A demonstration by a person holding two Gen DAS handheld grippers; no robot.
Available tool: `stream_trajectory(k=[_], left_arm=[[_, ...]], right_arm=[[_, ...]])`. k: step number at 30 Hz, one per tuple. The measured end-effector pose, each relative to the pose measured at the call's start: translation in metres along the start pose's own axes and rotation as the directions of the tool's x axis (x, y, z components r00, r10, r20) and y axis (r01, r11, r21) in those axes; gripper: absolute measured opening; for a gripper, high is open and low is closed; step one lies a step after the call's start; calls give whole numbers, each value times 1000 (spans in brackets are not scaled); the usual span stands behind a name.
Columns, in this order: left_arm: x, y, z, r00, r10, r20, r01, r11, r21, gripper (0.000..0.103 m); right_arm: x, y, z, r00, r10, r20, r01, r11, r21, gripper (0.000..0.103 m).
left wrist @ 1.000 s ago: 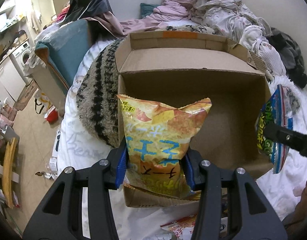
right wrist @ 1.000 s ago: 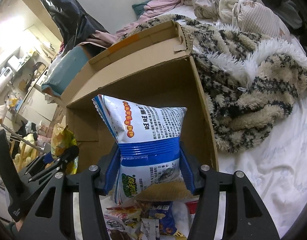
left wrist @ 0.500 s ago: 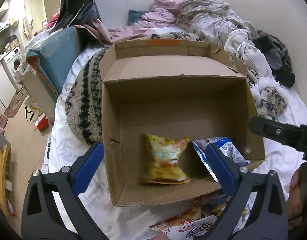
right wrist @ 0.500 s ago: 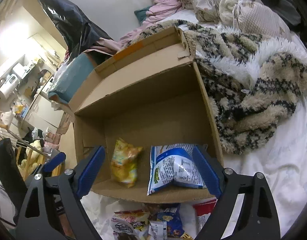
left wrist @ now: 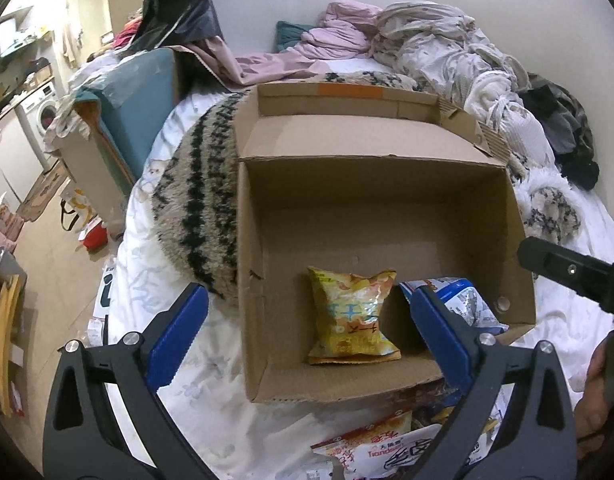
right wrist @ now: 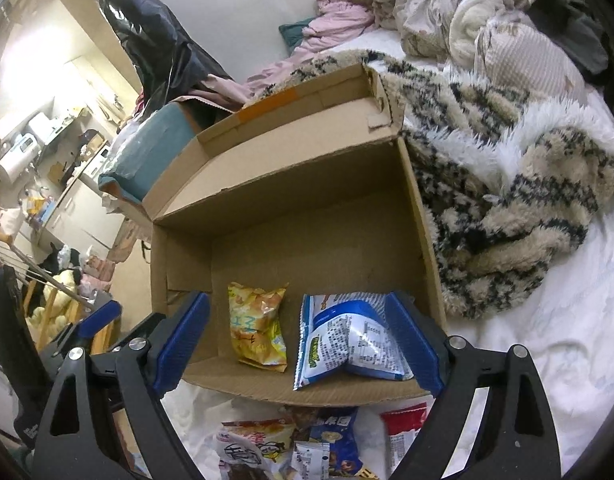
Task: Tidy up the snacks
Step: 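Carry both chip bags into the cardboard box and open both tools, then withdraw both tools from the box back toward the snack pile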
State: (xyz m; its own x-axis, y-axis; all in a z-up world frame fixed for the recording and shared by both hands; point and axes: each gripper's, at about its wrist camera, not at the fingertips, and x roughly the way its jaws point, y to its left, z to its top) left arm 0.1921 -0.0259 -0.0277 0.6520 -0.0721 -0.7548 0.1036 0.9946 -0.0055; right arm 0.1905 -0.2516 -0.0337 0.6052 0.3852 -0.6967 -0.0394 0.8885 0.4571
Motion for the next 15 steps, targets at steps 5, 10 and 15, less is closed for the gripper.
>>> stream_trajectory(k=[5, 10, 15], left_arm=[[-15, 10, -4, 1000, 20, 7, -20, 1000, -23, 100], [-36, 16, -11, 999, 39, 23, -39, 999, -28, 100], [-52, 23, -24, 1000, 31, 3, -30, 998, -54, 100]], right_arm=[[-18, 7, -4, 999, -15, 48, 17, 999, -32, 91], [-37, 12, -14, 995, -58, 79, 62, 997, -47, 91], [-55, 15, -22, 990, -90, 106, 99, 992, -84, 91]])
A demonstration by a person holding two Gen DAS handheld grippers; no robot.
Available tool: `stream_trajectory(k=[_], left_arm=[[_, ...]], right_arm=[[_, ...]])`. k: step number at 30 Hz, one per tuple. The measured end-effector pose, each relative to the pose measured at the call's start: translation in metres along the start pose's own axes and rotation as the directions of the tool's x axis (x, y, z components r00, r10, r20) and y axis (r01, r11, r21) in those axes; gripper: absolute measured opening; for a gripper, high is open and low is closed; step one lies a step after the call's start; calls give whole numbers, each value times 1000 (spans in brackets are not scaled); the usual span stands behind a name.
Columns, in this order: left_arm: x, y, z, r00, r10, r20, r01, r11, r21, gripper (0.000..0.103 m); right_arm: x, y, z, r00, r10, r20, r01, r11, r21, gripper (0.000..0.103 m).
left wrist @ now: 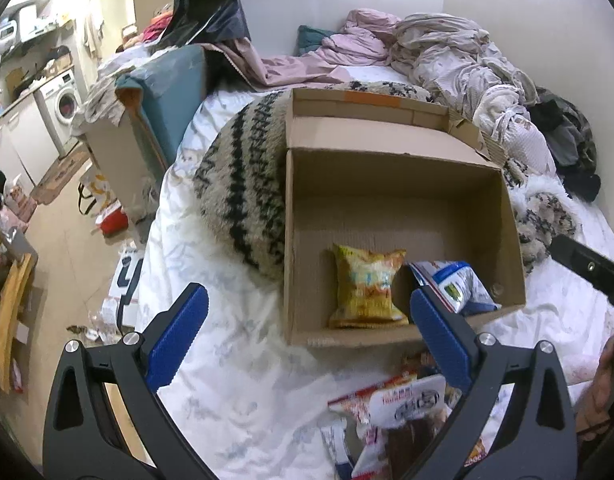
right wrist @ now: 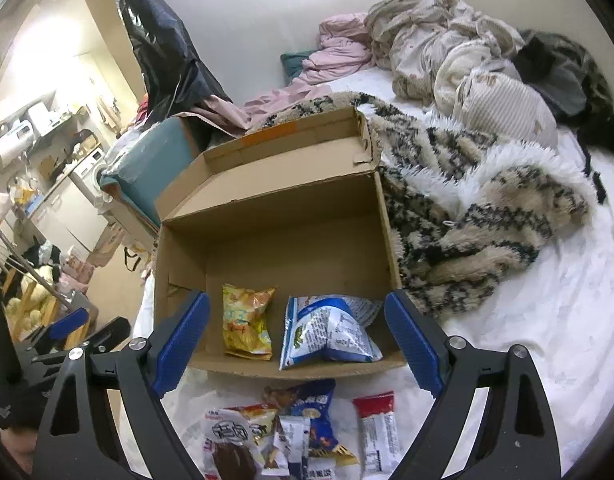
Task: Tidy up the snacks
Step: 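Withdraw both tools from the box back toward the snack pile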
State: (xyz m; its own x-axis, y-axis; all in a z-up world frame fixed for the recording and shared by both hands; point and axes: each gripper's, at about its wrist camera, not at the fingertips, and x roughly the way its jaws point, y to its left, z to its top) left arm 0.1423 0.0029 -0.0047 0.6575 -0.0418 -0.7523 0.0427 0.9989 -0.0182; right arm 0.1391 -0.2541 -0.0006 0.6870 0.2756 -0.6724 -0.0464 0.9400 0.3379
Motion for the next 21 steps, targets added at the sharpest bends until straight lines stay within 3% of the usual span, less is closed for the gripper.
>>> stream_trajectory(k=[8, 13, 21], left_arm=[[-18, 10, -18, 998, 59, -10, -59, 998, -22, 100], [-23, 9, -31, 997, 52, -48, -53, 998, -29, 100], [-23, -2, -44, 992, 72, -106, -70, 997, 24, 100]], right_arm=[[-20, 1, -19, 999, 6, -45, -6, 1000, -10, 91], [-28, -1, -33, 997, -20, -73, 21, 1000, 12, 91], [-32, -3, -51, 993, -39, -115, 41, 999, 21, 91]])
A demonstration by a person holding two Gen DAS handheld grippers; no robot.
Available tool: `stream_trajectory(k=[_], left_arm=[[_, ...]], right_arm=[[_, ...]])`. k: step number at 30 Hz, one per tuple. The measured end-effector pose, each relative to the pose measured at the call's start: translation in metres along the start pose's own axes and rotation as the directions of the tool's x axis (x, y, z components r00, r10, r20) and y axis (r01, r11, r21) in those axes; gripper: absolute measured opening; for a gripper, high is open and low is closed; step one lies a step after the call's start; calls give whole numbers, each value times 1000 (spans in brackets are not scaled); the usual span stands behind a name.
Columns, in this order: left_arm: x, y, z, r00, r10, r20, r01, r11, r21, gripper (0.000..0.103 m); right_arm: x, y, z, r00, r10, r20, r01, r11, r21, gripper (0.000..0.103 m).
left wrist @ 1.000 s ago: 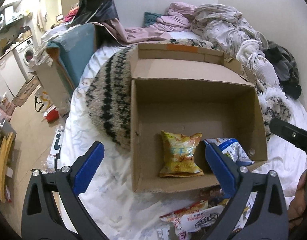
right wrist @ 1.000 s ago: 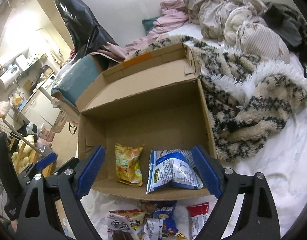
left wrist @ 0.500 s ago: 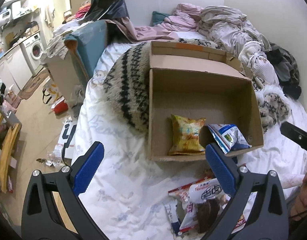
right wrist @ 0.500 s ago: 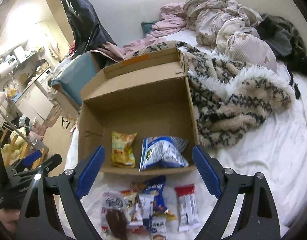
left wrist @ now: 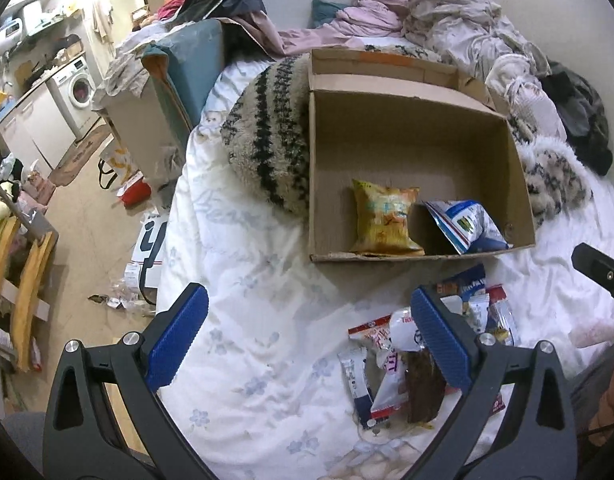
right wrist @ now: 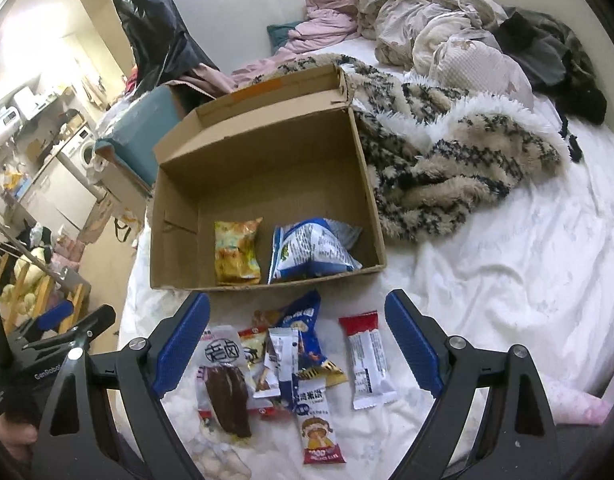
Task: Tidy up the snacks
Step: 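Withdraw both tools from the box back toward the snack pile, then grasp a white snack bar with the left tool while the right tool grasps the red-and-white bar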
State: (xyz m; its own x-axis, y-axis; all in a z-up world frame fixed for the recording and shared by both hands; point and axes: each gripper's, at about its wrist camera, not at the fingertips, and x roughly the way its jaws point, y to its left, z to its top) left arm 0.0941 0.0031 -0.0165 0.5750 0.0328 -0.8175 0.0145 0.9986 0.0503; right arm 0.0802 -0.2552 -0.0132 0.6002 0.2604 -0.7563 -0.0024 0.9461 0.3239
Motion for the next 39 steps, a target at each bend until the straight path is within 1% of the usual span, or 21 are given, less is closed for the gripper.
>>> stream_trajectory(k=[3, 5, 7, 10, 14, 17, 19, 20, 22, 24, 26, 28, 30, 31, 32, 34, 36, 37, 38, 39], left_arm=[[0, -8, -3, 1000, -22, -11, 22, 999, 28, 100], [1, -12, -7, 1000, -3, -14, 4, 999, 46, 100], [6, -13, -9, 999, -1, -34, 3, 999, 48, 100], [14, -6, -11, 997, -19, -73, 20, 1000, 1, 100], [29, 12, -13, 992, 0, -129, -9, 997, -71, 100], [44, 25, -17, 981, -20, -192, -5, 992, -126, 100], [56, 27, -22, 969, -36, -246, 0, 989, -146, 98], [63, 28, -25, 959, -53, -279, 9, 988, -157, 96], [74, 24, -31, 940, -82, -330, 32, 987, -155, 85], [86, 18, -39, 917, -98, -386, 42, 987, -153, 80], [99, 14, -46, 895, -97, -435, 36, 989, -146, 79], [112, 10, -54, 868, -109, -484, 41, 988, -149, 71], [124, 4, -61, 839, -141, -525, 64, 985, -162, 67], [128, 0, -64, 830, -152, -537, 76, 984, -162, 62], [132, -6, -67, 823, -145, -550, 79, 987, -142, 60], [137, -11, -70, 820, -119, -560, 69, 992, -110, 49], [142, -14, -73, 814, -105, -572, 63, 994, -92, 44], [144, -16, -76, 809, -94, -580, 61, 995, -76, 38], [144, -19, -77, 813, -74, -578, 55, 997, -51, 32], [142, -22, -77, 817, -57, -574, 54, 998, -21, 17]], right_arm=[[0, -3, 0, 1000, -6, -3, 6, 1000, 7, 91], [1, -7, -1, 1000, -8, -11, 9, 1000, 21, 91], [2, -11, 0, 1000, -10, -20, 11, 999, 40, 91], [2, -18, -1, 999, -20, -28, 22, 998, 65, 91], [7, -29, -3, 997, -47, -58, 53, 993, 106, 91], [17, -37, -4, 991, -83, -106, 97, 987, 132, 91], [23, -43, -5, 987, -82, -135, 103, 982, 157, 91], [26, -45, -6, 986, -82, -148, 106, 980, 168, 91], [31, -48, -7, 982, -82, -170, 113, 977, 181, 91], [35, -48, -8, 980, -79, -183, 113, 976, 185, 91], [37, -47, -9, 979, -77, -189, 112, 977, 180, 91], [38, -45, -9, 978, -79, -192, 113, 979, 172, 91], [39, -44, -9, 978, -78, -196, 111, 980, 166, 91], [40, -44, -9, 977, -77, -198, 111, 980, 165, 91], [40, -44, -10, 977, -77, -199, 111, 980, 164, 91], [41, -43, -10, 976, -78, -202, 112, 981, 161, 91], [41, -44, -9, 976, -83, -204, 116, 980, 159, 91], [41, -44, -9, 975, -85, -205, 119, 980, 159, 91], [42, -45, -9, 974, -88, -207, 122, 980, 159, 91], [42, -45, -9, 974, -90, -209, 125, 979, 160, 91]])
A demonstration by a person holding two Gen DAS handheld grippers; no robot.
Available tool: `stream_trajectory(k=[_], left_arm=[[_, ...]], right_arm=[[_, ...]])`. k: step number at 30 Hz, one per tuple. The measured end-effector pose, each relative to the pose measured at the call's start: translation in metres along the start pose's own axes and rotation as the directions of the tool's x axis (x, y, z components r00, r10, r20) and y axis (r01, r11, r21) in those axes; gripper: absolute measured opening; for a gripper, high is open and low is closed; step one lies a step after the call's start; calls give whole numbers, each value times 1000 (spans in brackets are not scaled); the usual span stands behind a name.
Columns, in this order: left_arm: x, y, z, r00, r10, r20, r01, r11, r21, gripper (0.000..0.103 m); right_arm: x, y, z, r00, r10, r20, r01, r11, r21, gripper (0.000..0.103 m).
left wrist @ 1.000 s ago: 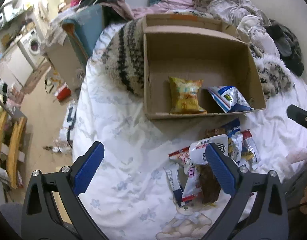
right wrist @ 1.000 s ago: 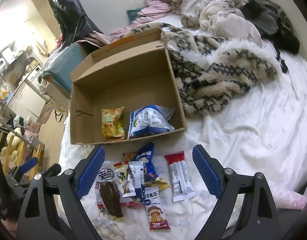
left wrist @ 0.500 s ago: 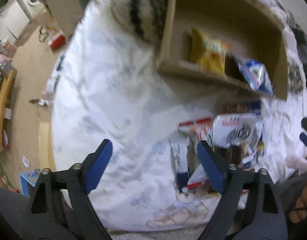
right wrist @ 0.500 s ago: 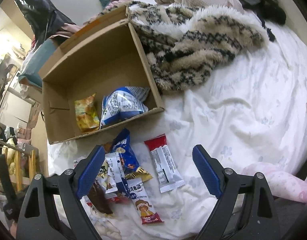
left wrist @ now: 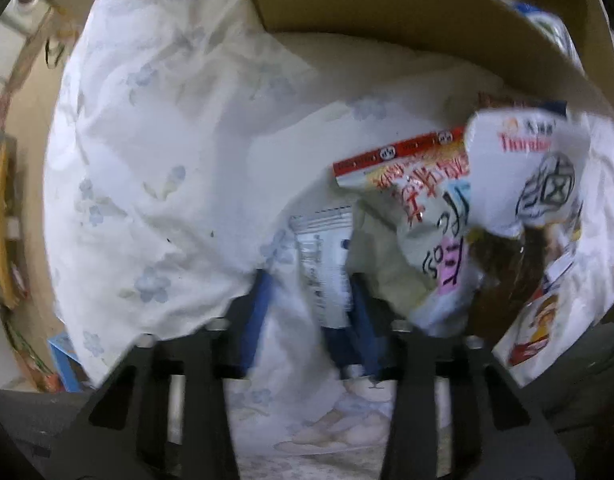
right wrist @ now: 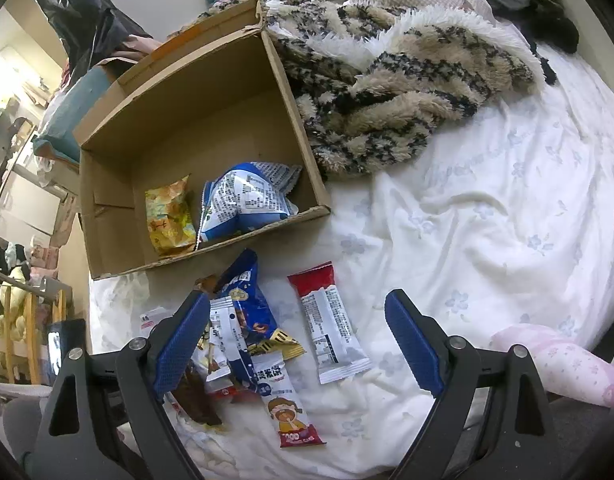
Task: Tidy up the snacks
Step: 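Grasp a white snack bar with the left tool while the right tool grasps the red-and-white bar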
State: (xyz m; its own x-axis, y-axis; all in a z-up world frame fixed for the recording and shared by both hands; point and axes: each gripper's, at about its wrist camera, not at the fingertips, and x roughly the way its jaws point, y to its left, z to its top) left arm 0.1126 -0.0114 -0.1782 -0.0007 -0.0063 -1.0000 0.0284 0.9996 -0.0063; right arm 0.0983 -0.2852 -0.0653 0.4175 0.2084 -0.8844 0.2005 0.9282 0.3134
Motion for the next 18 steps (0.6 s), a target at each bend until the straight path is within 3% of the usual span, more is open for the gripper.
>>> stream_trajectory(k=[3, 7, 8, 10, 13, 18], left_arm=[[-7, -4, -5, 999, 29, 19, -29, 999, 22, 13], [-29, 7, -4, 997, 0, 73, 2, 1000, -30, 13], [-37, 11, -4, 995, 4, 100, 1, 999, -51, 13], [-46, 18, -4, 992, 7, 128, 3, 997, -76, 13], [-56, 20, -5, 988, -5, 153, 20, 995, -99, 13], [-67, 19, -8, 985, -15, 175, 28, 997, -74, 13]], right_arm=[[2, -2, 0, 1000, -2, -8, 2, 1000, 5, 91], [12, -9, 1, 998, 0, -66, 2, 999, 37, 90], [16, -10, 0, 996, -12, -91, 16, 999, 37, 87], [31, -10, -1, 987, -42, -156, 47, 998, 28, 65], [55, -7, -2, 967, -88, -238, 90, 996, -1, 58], [79, 1, 5, 948, -168, -270, 153, 985, -75, 58]])
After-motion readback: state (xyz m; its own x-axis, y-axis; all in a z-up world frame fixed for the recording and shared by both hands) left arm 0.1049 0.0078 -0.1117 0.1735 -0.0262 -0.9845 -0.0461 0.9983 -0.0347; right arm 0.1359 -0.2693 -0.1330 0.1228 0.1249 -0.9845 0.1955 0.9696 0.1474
